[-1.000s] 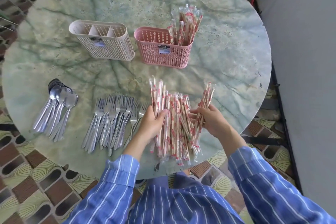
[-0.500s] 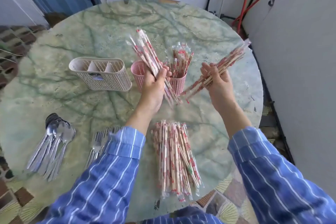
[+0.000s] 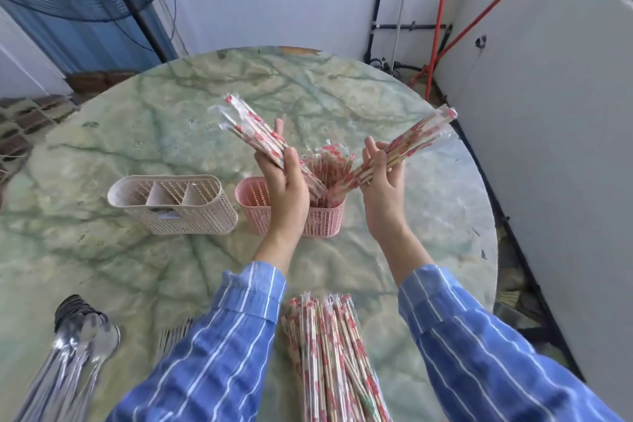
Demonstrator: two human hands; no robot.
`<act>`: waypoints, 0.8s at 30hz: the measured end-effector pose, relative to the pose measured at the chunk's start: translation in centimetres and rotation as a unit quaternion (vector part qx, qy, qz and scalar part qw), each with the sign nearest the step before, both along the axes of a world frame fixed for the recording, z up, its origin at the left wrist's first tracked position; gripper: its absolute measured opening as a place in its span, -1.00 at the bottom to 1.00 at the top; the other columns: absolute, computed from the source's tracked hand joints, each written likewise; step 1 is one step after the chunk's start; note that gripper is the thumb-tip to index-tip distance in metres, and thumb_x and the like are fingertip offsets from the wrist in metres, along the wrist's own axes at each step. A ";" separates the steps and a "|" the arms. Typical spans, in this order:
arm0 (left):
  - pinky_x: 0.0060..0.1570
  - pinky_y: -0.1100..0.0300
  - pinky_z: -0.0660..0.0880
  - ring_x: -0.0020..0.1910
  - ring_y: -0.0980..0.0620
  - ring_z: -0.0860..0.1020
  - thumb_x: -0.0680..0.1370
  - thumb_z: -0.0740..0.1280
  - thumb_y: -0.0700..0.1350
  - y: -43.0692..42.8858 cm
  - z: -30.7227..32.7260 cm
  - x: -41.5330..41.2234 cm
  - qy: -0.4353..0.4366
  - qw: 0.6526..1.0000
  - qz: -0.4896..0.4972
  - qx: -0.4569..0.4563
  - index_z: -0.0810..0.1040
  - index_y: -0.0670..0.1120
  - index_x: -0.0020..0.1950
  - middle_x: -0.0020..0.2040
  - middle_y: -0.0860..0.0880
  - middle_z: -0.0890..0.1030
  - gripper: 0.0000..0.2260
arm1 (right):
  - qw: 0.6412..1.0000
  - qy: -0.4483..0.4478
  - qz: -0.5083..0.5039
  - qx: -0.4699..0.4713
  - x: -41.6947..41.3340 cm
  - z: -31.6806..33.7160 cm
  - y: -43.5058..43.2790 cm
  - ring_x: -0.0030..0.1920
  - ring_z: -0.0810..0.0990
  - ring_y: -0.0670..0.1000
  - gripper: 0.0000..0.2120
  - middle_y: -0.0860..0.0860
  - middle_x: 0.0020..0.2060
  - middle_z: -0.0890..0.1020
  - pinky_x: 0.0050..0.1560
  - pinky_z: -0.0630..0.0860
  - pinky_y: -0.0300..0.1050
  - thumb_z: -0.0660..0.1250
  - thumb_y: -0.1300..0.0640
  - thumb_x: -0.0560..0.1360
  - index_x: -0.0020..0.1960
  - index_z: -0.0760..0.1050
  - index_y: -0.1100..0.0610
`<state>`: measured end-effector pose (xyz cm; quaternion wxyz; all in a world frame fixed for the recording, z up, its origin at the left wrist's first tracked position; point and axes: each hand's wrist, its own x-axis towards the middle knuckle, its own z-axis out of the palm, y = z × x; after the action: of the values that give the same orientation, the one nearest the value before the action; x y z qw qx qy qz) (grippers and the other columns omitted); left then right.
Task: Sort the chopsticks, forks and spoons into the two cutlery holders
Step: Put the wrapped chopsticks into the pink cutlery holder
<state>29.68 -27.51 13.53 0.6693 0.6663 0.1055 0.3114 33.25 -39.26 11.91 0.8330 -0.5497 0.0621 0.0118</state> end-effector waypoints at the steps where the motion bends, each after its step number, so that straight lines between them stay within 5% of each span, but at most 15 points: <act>1: 0.29 0.50 0.15 0.41 0.38 0.22 0.67 0.06 -0.26 0.3 -0.5 0.3 0.005 1.000 -0.008 -0.006 0.09 -0.03 0.41 0.52 -0.05 0.25 -0.66 | 1.000 -0.006 -0.002 -0.009 0.0 -0.3 0.3 0.31 0.48 -0.15 -0.83 -0.10 0.22 0.58 0.43 0.31 0.16 0.09 0.09 0.67 0.23 0.35 0.08; 6: 0.26 0.49 0.19 0.35 0.45 0.25 0.67 0.08 -0.22 0.4 -2.2 1.5 0.048 0.999 -0.019 0.003 0.12 -0.08 0.39 0.47 0.08 0.26 -0.69 | 0.998 -0.023 -0.006 -0.063 -0.3 -1.4 1.5 0.26 0.51 -0.13 -0.85 -0.02 0.18 0.57 0.34 0.42 -0.11 0.12 0.16 0.66 0.15 0.43 0.01; 8: 0.16 0.56 0.22 0.20 0.57 0.30 0.66 0.10 -0.23 -0.1 -3.1 1.4 0.072 0.997 -0.027 0.023 0.13 -0.22 0.39 0.33 0.15 0.32 -0.68 | 0.994 -0.034 -0.004 -0.108 -0.6 -1.9 1.7 0.07 0.53 -0.26 -0.86 -0.06 0.03 0.56 0.15 0.45 -0.33 0.13 0.20 0.66 0.15 0.42 0.06; 10: 0.09 0.57 0.24 0.16 0.40 0.42 0.65 0.12 -0.23 -0.7 -4.0 1.1 0.093 0.994 -0.038 0.050 0.15 -0.28 0.37 0.20 0.13 0.38 -0.68 | 0.988 -0.047 0.004 -0.150 -1.0 -2.9 1.8 -0.10 0.50 -0.34 -0.88 -0.08 -0.08 0.53 0.01 0.42 -0.41 0.12 0.24 0.65 0.12 0.40 0.11; 12: 0.10 0.51 0.31 0.20 0.04 0.45 0.64 0.14 -0.24 -1.0 -4.7 0.9 0.112 0.988 -0.054 0.093 0.15 -0.30 0.36 0.19 -0.07 0.41 -0.67 | 0.980 -0.047 0.024 -0.189 -1.3 -3.8 1.8 -0.12 0.50 -0.29 -0.90 -0.09 -0.10 0.52 -0.01 0.43 -0.36 0.12 0.24 0.65 0.12 0.38 0.13; 14: 0.20 0.35 0.39 0.24 -0.06 0.45 0.62 0.15 -0.26 -0.9 -5.3 1.1 0.122 0.980 -0.098 0.126 0.09 -0.25 0.40 0.29 -0.19 0.39 -0.62 | 0.975 -0.046 0.044 -0.211 -1.3 -4.3 1.7 -0.11 0.52 -0.22 -0.91 -0.08 -0.10 0.54 -0.01 0.46 -0.33 0.14 0.24 0.64 0.11 0.37 0.13; 17: 0.31 0.22 0.39 0.36 0.01 0.40 0.61 0.18 -0.26 -0.6 -4.6 0.8 0.148 0.974 -0.127 0.113 -0.04 -0.12 0.46 0.40 -0.16 0.33 -0.48 | 0.973 -0.069 0.068 -0.211 -1.3 -3.8 1.1 -0.09 0.58 -0.18 -0.86 -0.03 -0.09 0.58 0.01 0.54 -0.19 0.17 0.25 0.63 0.18 0.35 0.17; 20: 0.22 0.56 0.23 0.31 0.33 0.26 0.60 0.25 -0.30 -0.6 -3.1 0.1 0.109 0.984 -0.076 0.119 -0.05 -0.26 0.49 0.36 -0.04 0.24 -0.41 | 0.976 -0.116 0.052 -0.177 -1.6 -2.5 0.5 -0.08 0.58 -0.18 -0.84 -0.08 -0.10 0.58 0.00 0.52 -0.21 0.19 0.21 0.63 0.19 0.35 0.19; 24: 0.36 0.40 0.23 0.46 0.07 0.25 0.61 0.24 -0.17 -0.7 -2.0 0.5 0.069 0.990 -0.050 0.112 0.07 -0.21 0.52 0.48 -0.08 0.23 -0.46 | 0.965 -0.159 0.011 -0.210 -1.7 -1.4 0.9 0.08 0.55 -0.25 -0.75 -0.23 0.03 0.59 0.14 0.47 -0.25 0.14 0.15 0.65 0.31 0.37 0.12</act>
<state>30.22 -28.25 11.48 0.5964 0.7614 0.0828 0.2403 31.53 -38.32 10.54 0.6976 -0.7079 -0.0765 -0.0800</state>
